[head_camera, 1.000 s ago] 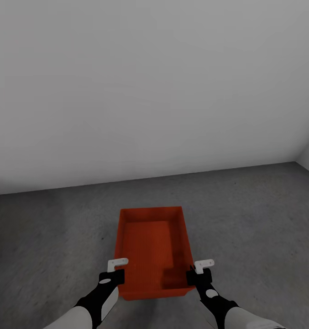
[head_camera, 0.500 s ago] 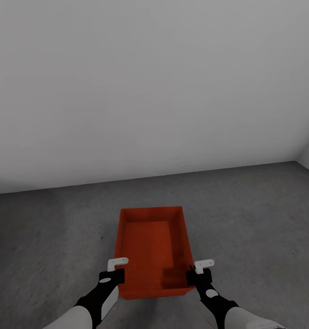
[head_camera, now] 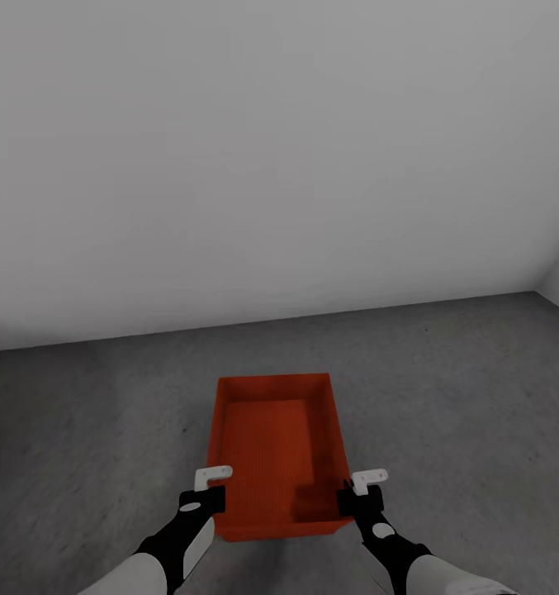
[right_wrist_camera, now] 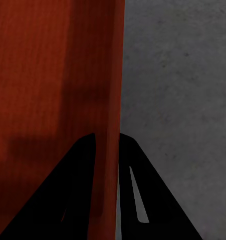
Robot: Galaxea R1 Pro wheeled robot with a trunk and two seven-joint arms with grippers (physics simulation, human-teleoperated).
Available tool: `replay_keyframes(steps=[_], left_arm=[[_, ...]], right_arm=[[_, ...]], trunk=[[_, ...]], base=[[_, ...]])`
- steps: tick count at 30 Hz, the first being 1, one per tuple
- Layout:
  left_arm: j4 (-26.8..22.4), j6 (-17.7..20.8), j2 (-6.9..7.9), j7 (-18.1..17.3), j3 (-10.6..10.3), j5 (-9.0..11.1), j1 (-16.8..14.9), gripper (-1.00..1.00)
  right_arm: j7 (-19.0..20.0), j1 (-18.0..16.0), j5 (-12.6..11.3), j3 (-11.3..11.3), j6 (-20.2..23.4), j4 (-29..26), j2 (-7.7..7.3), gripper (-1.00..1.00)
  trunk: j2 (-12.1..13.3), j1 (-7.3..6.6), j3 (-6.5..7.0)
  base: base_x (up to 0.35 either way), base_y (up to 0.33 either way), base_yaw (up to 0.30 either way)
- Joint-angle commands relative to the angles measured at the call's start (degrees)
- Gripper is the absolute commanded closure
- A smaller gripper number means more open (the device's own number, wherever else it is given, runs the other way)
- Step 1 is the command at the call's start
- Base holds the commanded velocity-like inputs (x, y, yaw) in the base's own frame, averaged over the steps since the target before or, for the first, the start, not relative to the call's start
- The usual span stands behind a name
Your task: Move the two storage containers from the living room to the garage. In the garage, place one container on the floor and stack the other container on top of it (either order is fine).
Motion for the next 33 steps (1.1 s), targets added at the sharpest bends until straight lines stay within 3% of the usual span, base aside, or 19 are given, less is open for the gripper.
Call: replay_keyframes(steps=[1,15,16,33], left_arm=[[-0.6,-1.9,0.06,0.7,2.2,0.1,0.0,1.0],[-0.3,-1.8,0.09,0.7,2.3,0.0,0.0,1.0],[-0.2,-1.7,0.09,0.7,2.3,0.1,0.0,-1.0],[-0.5,-1.7,0.09,0.6,2.1,0.1,0.0,-1.0]], right_arm=[[-0.8,0.0,-0.9,-2.5,-0.2,0.2,-0.03,1.0],[-0.8,0.0,-0.9,-2.5,-0.2,0.2,0.06,1.0],[-0.8,0.0,-0.9,-2.4,-0.2,0.2,0.06,-1.0],[-0.7,0.0,-0.7,-2.4,-0.2,0.2,0.06,-1.0]], trunk=[[0.0,0.0,-0.04],[0.0,0.0,-0.04],[0.0,0.0,-0.04],[0.0,0.0,-0.04]], base=[[0.0,0.0,0.0],[0.0,0.0,0.0],[0.0,0.0,0.0],[0.0,0.0,0.0]])
